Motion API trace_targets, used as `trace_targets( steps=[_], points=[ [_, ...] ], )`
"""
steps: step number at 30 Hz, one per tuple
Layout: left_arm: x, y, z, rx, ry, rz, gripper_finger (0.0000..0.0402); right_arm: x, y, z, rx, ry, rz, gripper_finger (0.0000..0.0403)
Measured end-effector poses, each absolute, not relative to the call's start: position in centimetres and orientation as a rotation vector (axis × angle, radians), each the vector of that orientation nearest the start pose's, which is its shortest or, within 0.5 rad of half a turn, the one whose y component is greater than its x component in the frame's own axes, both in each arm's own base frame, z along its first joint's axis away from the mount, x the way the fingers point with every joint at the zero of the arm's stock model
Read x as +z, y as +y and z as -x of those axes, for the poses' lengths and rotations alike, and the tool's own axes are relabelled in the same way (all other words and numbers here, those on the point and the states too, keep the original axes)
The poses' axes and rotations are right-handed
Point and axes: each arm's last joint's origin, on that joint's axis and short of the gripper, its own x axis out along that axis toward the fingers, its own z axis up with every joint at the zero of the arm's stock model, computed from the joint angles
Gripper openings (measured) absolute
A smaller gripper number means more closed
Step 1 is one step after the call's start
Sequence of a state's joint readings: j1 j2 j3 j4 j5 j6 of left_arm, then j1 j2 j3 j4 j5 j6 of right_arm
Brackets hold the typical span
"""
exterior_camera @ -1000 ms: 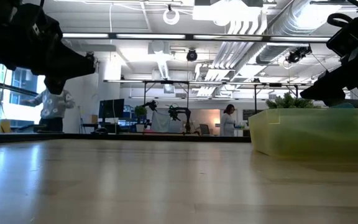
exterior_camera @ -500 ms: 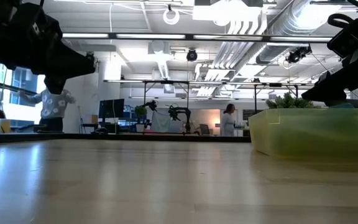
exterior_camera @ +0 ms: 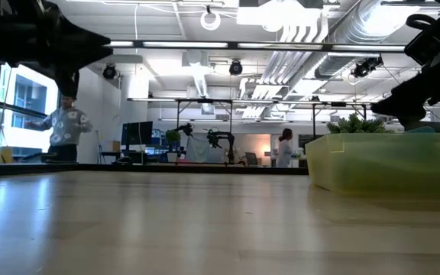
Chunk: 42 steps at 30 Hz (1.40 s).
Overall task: Roll microfiber towels into tight, uniform cylinder then place into a basket
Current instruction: Return to Home Position
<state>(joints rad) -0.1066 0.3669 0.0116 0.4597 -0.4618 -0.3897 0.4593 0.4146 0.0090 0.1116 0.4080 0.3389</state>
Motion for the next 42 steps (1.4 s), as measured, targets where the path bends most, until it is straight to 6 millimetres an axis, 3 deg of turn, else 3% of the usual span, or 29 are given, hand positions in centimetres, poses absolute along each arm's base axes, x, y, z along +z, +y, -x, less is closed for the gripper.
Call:
trace_targets(
  steps=[16, 31, 42],
  points=[
    [20.2, 2.3, -9.1, 0.490, -0.484, 0.440, 0.0076, 16.2, 1.1, -10.3, -0.198, 0.026, -0.319, 0.0225],
    [20.9, 4.7, -7.1, 0.775, -0.650, 0.363, 0.0076, 17.3, -2.8, -9.1, -0.568, -0.178, -0.338, 0.0225],
    [20.9, 6.2, -5.8, 0.998, -0.697, 0.289, 0.0076, 17.3, -5.4, -7.9, -0.865, -0.227, -0.313, 0.0225]
  ],
)
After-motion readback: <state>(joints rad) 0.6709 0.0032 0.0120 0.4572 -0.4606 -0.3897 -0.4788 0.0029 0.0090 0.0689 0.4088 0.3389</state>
